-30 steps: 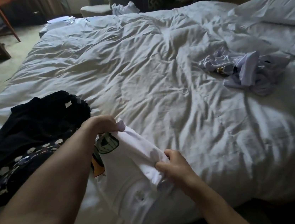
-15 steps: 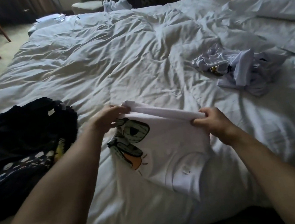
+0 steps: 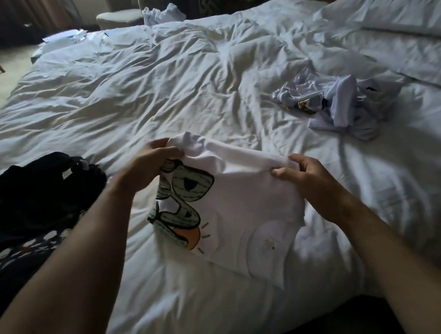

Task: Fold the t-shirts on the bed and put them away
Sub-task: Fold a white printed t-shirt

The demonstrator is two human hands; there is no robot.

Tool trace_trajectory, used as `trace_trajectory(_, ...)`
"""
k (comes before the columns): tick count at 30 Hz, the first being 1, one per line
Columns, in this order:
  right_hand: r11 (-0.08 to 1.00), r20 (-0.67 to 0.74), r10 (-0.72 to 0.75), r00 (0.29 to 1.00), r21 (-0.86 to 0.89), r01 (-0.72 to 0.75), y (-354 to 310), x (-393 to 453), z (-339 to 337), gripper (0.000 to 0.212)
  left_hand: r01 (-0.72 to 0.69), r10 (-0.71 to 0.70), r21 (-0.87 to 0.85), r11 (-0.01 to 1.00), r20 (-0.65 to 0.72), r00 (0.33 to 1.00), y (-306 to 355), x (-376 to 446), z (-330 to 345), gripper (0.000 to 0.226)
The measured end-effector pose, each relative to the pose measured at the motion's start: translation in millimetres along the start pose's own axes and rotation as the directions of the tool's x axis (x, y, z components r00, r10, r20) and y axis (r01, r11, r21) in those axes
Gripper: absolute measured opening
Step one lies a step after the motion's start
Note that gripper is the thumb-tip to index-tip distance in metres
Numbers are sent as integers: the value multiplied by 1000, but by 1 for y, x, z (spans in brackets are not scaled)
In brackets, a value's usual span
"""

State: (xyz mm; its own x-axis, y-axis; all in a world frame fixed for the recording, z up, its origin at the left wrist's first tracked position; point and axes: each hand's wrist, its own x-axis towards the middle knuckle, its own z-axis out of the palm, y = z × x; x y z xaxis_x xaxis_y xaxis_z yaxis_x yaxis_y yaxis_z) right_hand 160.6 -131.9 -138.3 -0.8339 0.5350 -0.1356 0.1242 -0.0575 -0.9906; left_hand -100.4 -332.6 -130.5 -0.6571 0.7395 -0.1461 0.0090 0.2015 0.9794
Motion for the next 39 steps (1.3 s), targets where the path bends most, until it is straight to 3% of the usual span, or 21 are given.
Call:
trace_trajectory(3,1000,165,20,986,-1,-20,-17,-27,16,23,51,-50,-10,999,47,998,12,-27,-18,9)
trace_trajectory(5,999,282,15,959,-39,-4,-27,-50,33,17,92,-93,17,996,46,995,15,-53,-32,24)
trace_trajectory(8,997,432,18,902,-77,17,-38,-84,59,27,119,-121,54,991,42,992,19,-97,-46,41)
trace_trajectory(12,995,585,50,809,-103,13,-29,-125,84,34,135,-138,102,986,27,990,9,-162,-65,47)
trace_trajectory(15,987,625,92,775,-163,14,-11,-138,95,37,153,-157,56,987,59,986,-7,-200,-72,21)
trace_trajectory(17,976,589,87,803,-214,51,-1,-137,96,45,144,-142,-27,989,57,988,-20,-210,-69,11)
trace_trajectory(21,967,385,21,923,-244,80,16,-123,83,38,62,-66,-81,995,-47,997,-40,-194,-59,41)
trace_trajectory(25,975,172,15,985,-223,24,27,-87,67,6,-3,-4,-45,999,-154,988,-37,-146,-33,12)
trace_trajectory(29,976,31,77,997,-205,-69,40,-57,53,9,45,-42,29,999,-118,992,-39,-91,-13,8)
trace_trajectory(33,988,-83,120,989,-92,-128,51,-37,41,14,62,-67,-45,997,-99,993,-49,-53,-5,16)
trace_trajectory(36,972,-191,151,970,-148,-180,61,-21,36,18,106,-105,4,994,-115,988,-62,-32,-5,3)
trace_trajectory(39,952,-320,123,939,-229,-203,75,-8,36,17,199,-172,133,971,-194,966,-73,-10,-3,11)
